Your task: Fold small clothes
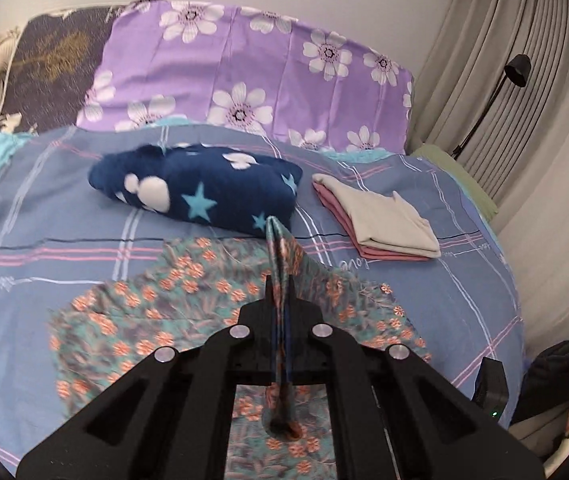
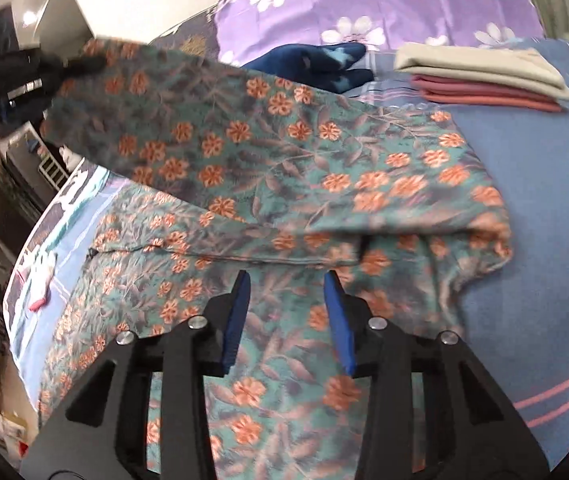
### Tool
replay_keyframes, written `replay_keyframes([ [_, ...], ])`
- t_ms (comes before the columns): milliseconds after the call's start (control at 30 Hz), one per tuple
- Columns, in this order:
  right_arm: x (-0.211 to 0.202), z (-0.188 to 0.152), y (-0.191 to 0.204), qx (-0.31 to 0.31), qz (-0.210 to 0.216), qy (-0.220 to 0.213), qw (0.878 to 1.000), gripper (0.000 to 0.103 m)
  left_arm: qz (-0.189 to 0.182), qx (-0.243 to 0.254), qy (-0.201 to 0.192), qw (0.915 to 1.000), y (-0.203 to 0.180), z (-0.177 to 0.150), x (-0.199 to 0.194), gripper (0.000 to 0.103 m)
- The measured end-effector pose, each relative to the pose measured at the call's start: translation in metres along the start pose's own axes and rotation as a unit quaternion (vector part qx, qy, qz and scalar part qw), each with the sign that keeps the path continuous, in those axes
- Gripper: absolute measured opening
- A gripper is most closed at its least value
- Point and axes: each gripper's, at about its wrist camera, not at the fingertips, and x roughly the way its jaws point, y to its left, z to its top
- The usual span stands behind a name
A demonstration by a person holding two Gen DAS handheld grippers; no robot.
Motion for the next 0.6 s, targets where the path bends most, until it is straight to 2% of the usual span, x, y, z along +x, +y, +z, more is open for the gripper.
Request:
replay_keyframes([
  [100, 0.007, 0.008, 0.007, -0.013, -0.014, -0.010, 1.000, 0.037, 0.015, 0.006, -0.004, 0.9999, 0.008, 0.001, -0.008, 0.002],
  [167, 0.017, 0.011, 0.007, -0.021, -0.043, -0.004, 0.999, 0.036, 0.031, 0.006, -0.004, 0.9995, 0.019, -0.002, -0.013, 0.002],
  [200, 0.024, 0.011, 0.001, -0.021, -0.073, 0.010, 0.997, 0.027, 0.041, 0.001, -0.004, 0.9992, 0.028, -0.003, -0.015, 0.002],
  [233, 0.028, 0.010, -0.004, -0.015, -0.084, 0.018, 0.996, 0.019, 0.047, -0.003, -0.004, 0.9989, 0.035, -0.005, -0.016, 0.002],
  [300, 0.026, 0.008, -0.013, 0.004, -0.078, 0.018, 0.997, 0.018, 0.064, -0.019, 0.002, 0.9978, 0.059, -0.011, -0.016, 0.003],
  [400, 0.026, 0.003, -0.013, 0.000, -0.088, 0.021, 0.996, 0.017, 0.103, -0.066, 0.024, 0.9922, 0.107, -0.028, -0.005, 0.003],
  [533, 0.027, 0.000, -0.008, -0.017, -0.099, 0.025, 0.995, 0.022, 0.116, -0.123, 0.062, 0.9837, 0.158, -0.058, 0.015, 0.003],
  [600, 0.028, -0.002, -0.007, -0.021, -0.102, 0.026, 0.994, 0.023, 0.131, -0.131, 0.079, 0.9796, 0.173, -0.073, 0.025, 0.004],
])
